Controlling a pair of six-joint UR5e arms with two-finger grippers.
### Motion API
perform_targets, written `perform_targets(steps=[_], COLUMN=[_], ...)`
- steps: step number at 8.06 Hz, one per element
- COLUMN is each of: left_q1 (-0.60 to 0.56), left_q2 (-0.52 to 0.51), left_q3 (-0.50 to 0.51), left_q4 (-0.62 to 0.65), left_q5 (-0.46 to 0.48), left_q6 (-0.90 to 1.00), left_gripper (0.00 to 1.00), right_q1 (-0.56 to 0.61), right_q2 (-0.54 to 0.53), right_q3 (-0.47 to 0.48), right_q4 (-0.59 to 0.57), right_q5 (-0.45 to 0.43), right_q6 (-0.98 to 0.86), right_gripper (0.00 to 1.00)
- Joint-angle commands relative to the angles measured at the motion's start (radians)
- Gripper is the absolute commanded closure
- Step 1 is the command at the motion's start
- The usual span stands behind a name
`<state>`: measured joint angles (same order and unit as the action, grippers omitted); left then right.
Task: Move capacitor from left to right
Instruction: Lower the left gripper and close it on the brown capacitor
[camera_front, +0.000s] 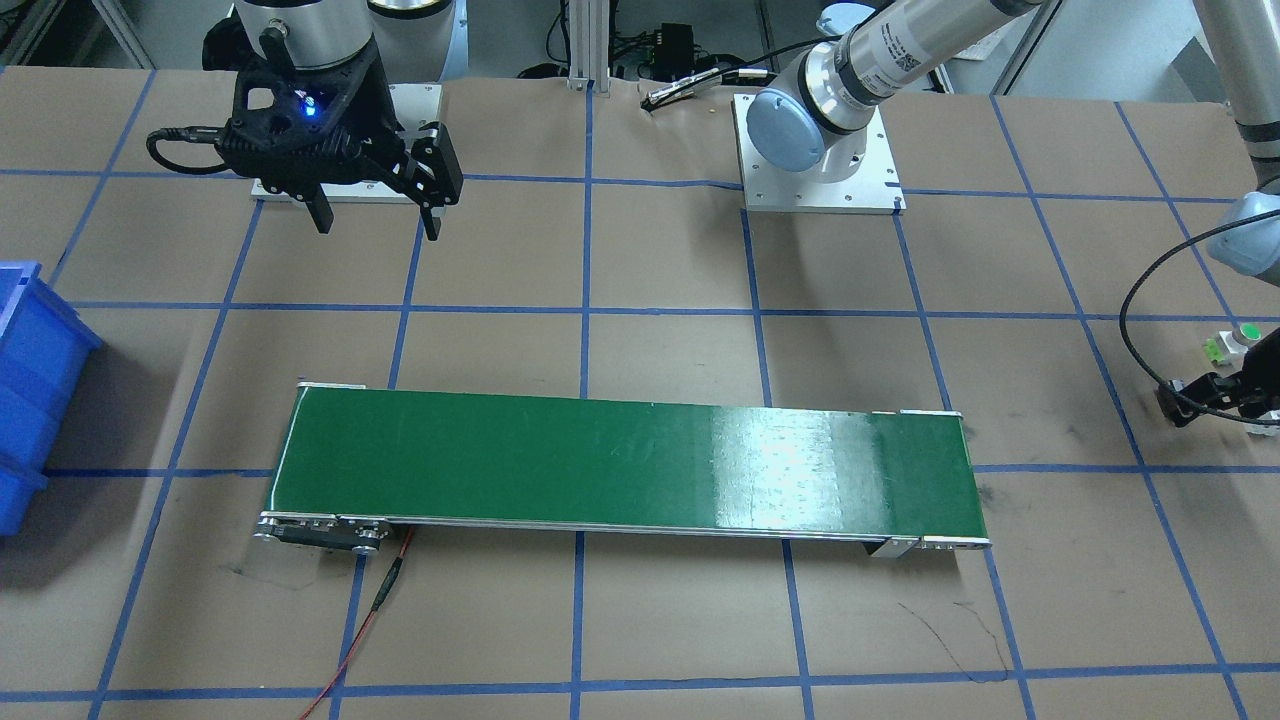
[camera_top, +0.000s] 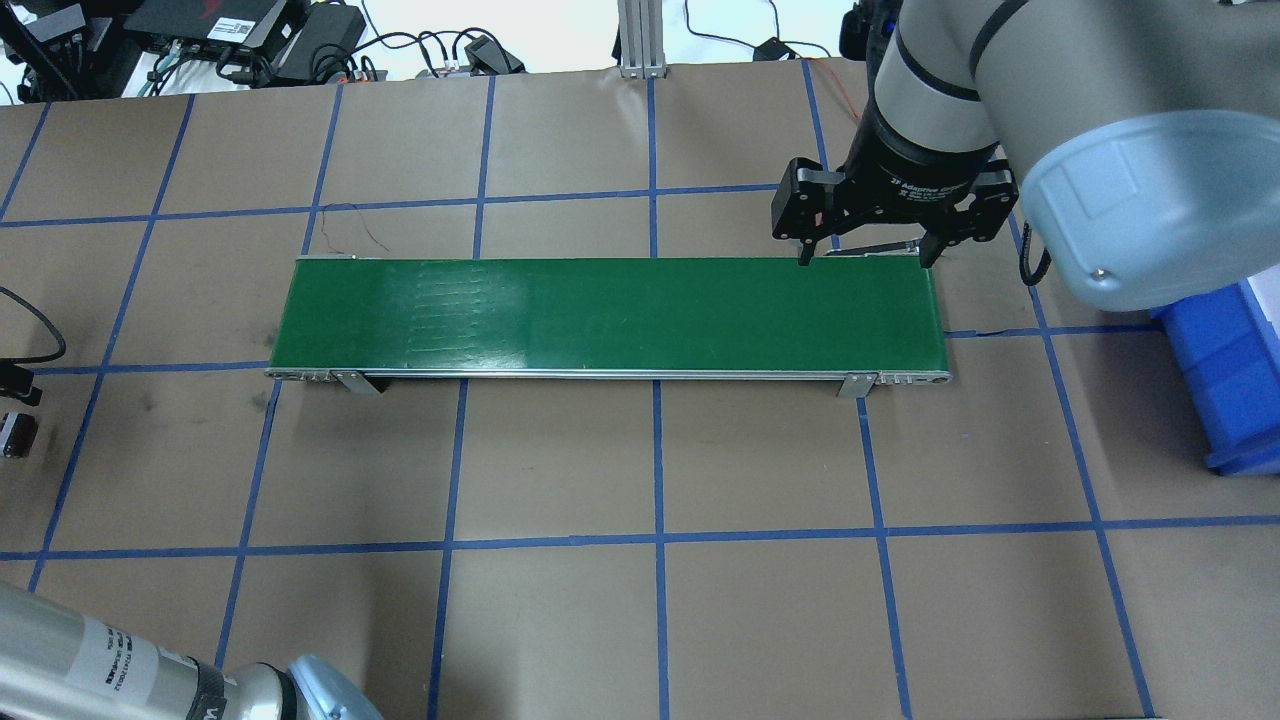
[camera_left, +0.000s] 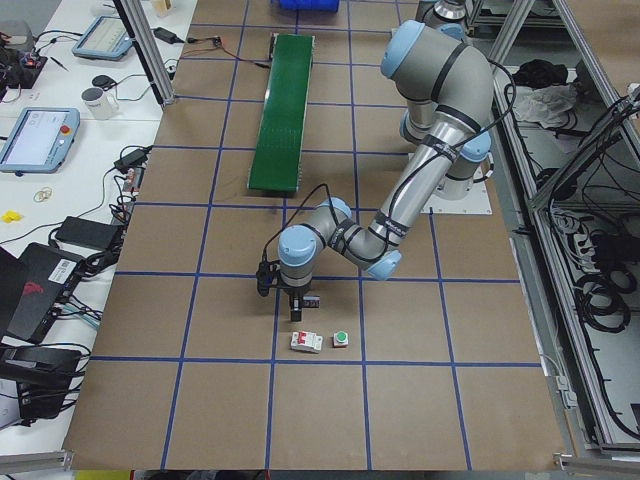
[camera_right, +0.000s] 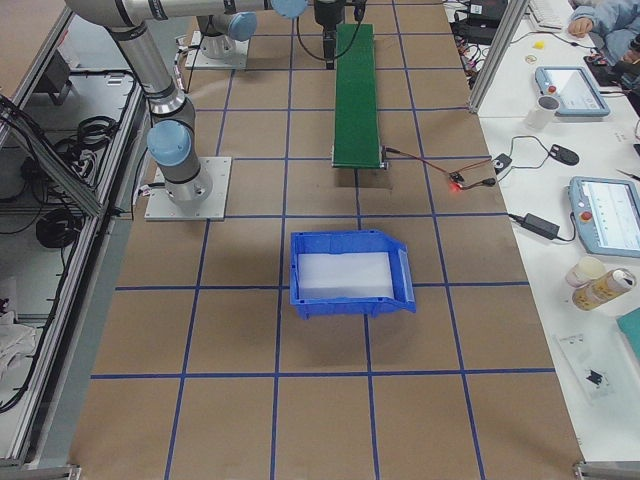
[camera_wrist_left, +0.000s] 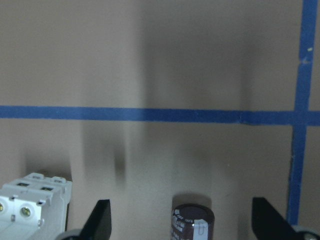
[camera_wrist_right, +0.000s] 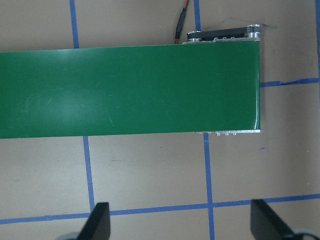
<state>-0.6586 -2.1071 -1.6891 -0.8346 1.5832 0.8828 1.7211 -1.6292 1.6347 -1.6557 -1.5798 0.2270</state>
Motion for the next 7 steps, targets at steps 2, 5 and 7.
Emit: perform_targets(steps=[2, 5, 7], left_q1=[-0.001, -0.001, -0.001], left_q2=[-0.011, -0.024, -0.021], left_q3=[-0.003, -0.003, -0.001], left_q4=[-0.05, -0.06, -0.067], left_q5=[0.037, 0.041, 0.094], left_q6=[0.136, 0.134, 0.136], left_gripper=[0.03, 0.27, 0.98], right_q1=[0.0, -0.002, 0.0], right_q2=[0.0, -0.001, -0.009], right_q3=[-0.001, -0.001, 0.001], right_q4=[-0.001, 0.008, 0.007], right_q5=[0.0, -0.031, -0.028], right_q6=[0.006, 0.002, -0.002], right_gripper=[0.0, 0.0, 0.0])
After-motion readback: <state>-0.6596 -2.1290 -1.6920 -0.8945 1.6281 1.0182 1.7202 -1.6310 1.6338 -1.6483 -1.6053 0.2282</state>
